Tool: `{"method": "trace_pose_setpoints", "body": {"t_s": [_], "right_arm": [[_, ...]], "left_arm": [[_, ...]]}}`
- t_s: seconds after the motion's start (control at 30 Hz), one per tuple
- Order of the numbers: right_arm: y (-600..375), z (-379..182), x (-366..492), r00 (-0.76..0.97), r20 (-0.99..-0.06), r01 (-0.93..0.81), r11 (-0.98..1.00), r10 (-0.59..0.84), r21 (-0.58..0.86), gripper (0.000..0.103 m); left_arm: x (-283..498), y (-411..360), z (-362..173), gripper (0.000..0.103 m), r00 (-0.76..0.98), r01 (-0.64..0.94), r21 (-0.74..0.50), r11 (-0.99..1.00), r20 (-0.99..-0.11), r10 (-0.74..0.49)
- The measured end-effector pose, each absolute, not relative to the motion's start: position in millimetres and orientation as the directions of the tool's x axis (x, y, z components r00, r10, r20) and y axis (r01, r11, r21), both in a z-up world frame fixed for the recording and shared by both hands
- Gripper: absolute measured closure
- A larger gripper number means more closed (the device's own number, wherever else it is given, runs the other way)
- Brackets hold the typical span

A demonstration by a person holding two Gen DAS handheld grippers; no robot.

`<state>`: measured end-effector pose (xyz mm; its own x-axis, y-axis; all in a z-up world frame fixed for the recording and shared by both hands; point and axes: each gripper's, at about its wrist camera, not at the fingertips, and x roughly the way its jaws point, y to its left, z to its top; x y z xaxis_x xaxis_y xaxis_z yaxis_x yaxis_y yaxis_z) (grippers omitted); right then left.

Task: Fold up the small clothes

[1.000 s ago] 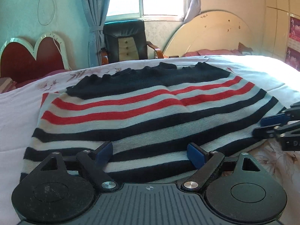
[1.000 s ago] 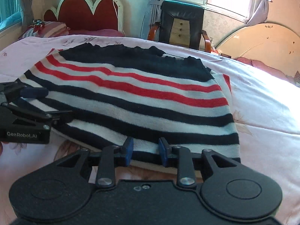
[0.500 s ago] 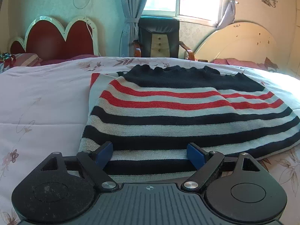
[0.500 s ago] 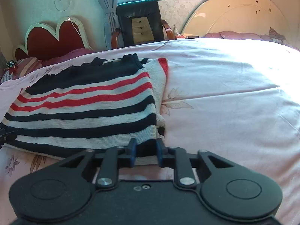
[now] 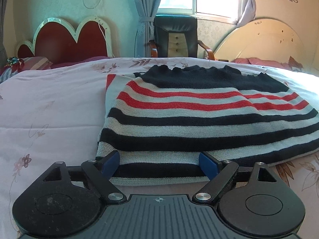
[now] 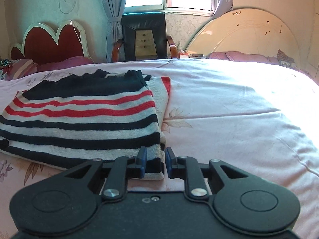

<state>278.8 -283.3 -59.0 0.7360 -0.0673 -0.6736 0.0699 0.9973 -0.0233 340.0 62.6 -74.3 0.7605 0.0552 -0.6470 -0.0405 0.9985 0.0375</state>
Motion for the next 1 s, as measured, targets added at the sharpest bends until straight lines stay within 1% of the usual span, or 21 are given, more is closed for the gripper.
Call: {"method": "trace_pose_setpoints", "body": {"t_s": [0.1, 0.23, 0.33, 0.4, 0.43, 0.47, 0.5, 0.53, 0.57, 0.6, 0.67, 0.8, 1.0], "right_arm": [[-274.4, -53.9, 278.4, 0.748, -0.662, 0.042, 0.999, -0.044, -0.019, 0.079], [-262.7, -53.2, 280.7, 0.745, -0.667, 0.019, 1.0, -0.018, -0.005, 0.079], [-252.9, -52.4, 282.0, 0.741, -0.671, -0.004, 1.0, 0.007, 0.006, 0.079], [-247.5, -51.2, 283.7, 0.742, -0.67, -0.021, 1.0, 0.026, 0.015, 0.079], [-245.1, -50.5, 284.7, 0.742, -0.669, -0.03, 0.999, 0.039, 0.025, 0.079], [-243.6, -50.0, 286.1, 0.74, -0.671, -0.039, 0.998, 0.056, 0.041, 0.081], [-241.4, -49.5, 287.7, 0.735, -0.673, -0.051, 0.996, 0.083, 0.067, 0.084], [-239.9, -49.3, 289.6, 0.73, -0.674, -0.064, 0.994, 0.11, 0.094, 0.087], [-237.1, -48.9, 291.6, 0.726, -0.675, -0.074, 0.991, 0.132, 0.115, 0.087], [-233.7, -48.3, 293.6, 0.723, -0.676, -0.082, 0.989, 0.144, 0.123, 0.087], [-226.8, -46.6, 296.7, 0.724, -0.672, -0.098, 0.987, 0.157, 0.125, 0.087], [-216.4, -45.4, 303.8, 0.723, -0.666, -0.12, 0.982, 0.186, 0.144, 0.087], [-213.4, -50.8, 323.8, 0.71, -0.671, -0.123, 0.976, 0.212, 0.178, 0.088]], "left_arm": [[335.5, 62.3, -69.9, 0.017, 0.76, -0.049, 0.022, 0.999, -0.647, 0.051], [328.5, 65.0, -67.5, 0.017, 0.757, -0.06, 0.011, 0.998, -0.652, 0.052], [320.7, 70.5, -63.9, 0.017, 0.756, -0.076, -0.024, 0.997, -0.653, 0.042], [312.9, 79.2, -61.7, 0.017, 0.763, -0.093, -0.098, 0.991, -0.647, 0.007], [309.0, 85.4, -61.9, 0.018, 0.769, -0.096, -0.166, 0.982, -0.638, -0.033], [305.8, 93.9, -64.3, 0.023, 0.779, -0.098, -0.259, 0.961, -0.621, -0.088], [304.5, 102.8, -69.2, 0.038, 0.781, -0.114, -0.35, 0.93, -0.611, -0.134], [305.0, 112.3, -76.6, 0.04, 0.777, -0.146, -0.436, 0.888, -0.606, -0.17], [305.1, 121.6, -86.7, 0.04, 0.778, -0.189, -0.519, 0.834, -0.597, -0.195], [305.2, 128.9, -94.3, 0.04, 0.783, -0.221, -0.574, 0.789, -0.586, -0.208], [303.3, 139.9, -108.5, 0.04, 0.817, -0.252, -0.677, 0.691, -0.531, -0.222], [309.7, 146.1, -122.4, 0.04, 0.857, -0.267, -0.752, 0.602, -0.471, -0.209], [334.0, 146.2, -132.4, 0.04, 0.877, -0.265, -0.776, 0.572, -0.441, -0.191]]}}
